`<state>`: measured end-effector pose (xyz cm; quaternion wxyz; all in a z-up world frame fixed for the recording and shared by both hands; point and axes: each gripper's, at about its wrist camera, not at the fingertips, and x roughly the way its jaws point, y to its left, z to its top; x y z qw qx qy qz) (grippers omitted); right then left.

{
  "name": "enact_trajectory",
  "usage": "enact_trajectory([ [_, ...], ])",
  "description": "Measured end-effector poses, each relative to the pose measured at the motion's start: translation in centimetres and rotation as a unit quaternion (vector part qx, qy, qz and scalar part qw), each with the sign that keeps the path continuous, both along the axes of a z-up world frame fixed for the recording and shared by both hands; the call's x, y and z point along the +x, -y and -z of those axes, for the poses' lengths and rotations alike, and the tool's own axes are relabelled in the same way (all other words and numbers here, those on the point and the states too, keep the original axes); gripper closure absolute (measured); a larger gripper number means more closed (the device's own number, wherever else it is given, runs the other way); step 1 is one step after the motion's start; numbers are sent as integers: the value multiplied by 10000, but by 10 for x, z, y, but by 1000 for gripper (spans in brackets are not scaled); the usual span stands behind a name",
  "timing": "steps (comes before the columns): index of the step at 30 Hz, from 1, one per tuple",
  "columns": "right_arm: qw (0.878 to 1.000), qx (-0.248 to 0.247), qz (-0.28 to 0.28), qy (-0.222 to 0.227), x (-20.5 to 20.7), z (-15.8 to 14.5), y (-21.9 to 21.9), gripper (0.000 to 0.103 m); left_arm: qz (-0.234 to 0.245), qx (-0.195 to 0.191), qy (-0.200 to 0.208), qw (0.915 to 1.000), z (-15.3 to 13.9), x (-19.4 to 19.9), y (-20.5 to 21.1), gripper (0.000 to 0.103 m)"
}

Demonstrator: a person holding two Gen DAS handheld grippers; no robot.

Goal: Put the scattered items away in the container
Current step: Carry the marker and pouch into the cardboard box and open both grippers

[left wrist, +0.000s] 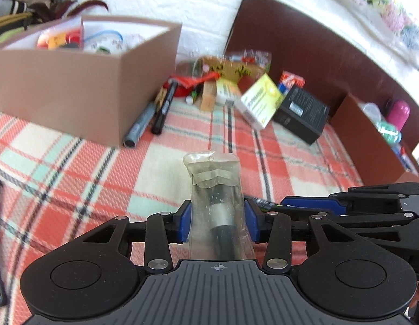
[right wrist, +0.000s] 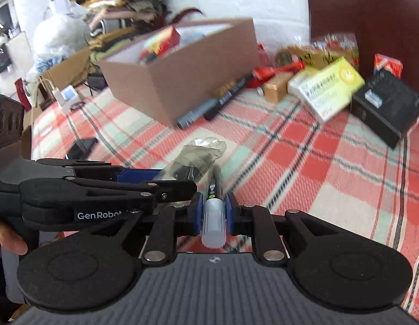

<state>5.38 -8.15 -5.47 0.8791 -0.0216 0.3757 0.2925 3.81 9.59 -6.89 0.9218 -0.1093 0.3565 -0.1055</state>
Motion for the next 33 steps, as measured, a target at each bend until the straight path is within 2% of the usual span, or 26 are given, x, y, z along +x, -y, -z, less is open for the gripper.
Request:
enact_trajectory([
  [10, 9952, 95, -316, 927, 7, -67, -25, 83, -186, -4, 821, 9964, -64, 7, -27, 62],
  [15, 9912, 51, -448, 1241, 24, -91, -45, 83, -306, 12, 1001, 9945, -83, 23, -43, 62],
  [22, 9870, -36, -687, 1455, 47, -114, -69, 83, -435, -98, 1104, 9929, -99, 45, -66, 62],
  [26, 9826, -143, -882, 1627, 64, -134, -92, 83, -590, -170, 1210, 9907, -118, 62, -89, 62],
  [30, 9791, -151, -993, 1767, 94, -155, -122, 83, -847, -120, 1336, 9873, -141, 89, -118, 62],
  [33, 9820, 41, -967, 1623, 128, -164, -145, 83, -1191, -47, 1355, 9836, -148, 114, -141, 60],
])
